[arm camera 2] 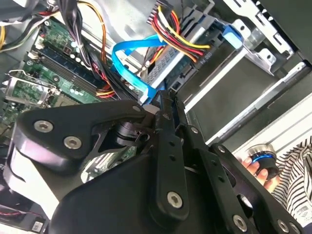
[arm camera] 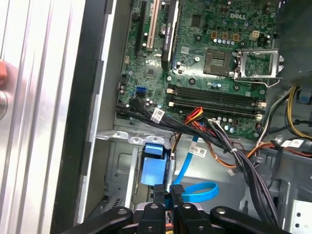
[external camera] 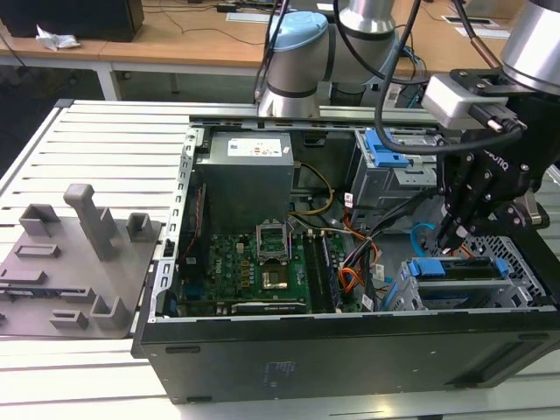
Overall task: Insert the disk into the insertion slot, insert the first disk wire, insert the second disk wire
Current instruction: 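Insert the second disk wire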
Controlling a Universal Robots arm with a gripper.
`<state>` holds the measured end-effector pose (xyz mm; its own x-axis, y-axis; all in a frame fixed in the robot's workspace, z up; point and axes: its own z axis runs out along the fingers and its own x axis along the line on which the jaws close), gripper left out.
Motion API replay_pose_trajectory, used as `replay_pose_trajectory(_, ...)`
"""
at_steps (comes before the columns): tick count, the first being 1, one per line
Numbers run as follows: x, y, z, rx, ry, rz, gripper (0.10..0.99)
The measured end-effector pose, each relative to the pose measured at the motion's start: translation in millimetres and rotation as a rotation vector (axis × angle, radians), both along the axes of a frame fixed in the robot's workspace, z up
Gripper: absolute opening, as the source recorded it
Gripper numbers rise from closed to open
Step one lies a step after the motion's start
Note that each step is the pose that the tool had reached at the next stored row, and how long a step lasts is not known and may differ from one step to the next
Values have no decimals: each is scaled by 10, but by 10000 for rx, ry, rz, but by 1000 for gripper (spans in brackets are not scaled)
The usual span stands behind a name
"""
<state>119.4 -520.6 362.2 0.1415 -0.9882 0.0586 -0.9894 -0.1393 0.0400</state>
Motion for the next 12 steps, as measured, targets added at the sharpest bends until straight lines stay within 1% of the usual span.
replay_pose_trajectory(1, 0, -22, 0, -1, 0, 0, 165)
replay_pose_trajectory(2, 0, -29, -1, 0, 0, 0, 165)
replay_pose_trajectory(5, 0, -32, -2, -1, 0, -91, 165)
replay_pose_trajectory(12, 0, -32, -7, -1, 0, -1336, 165)
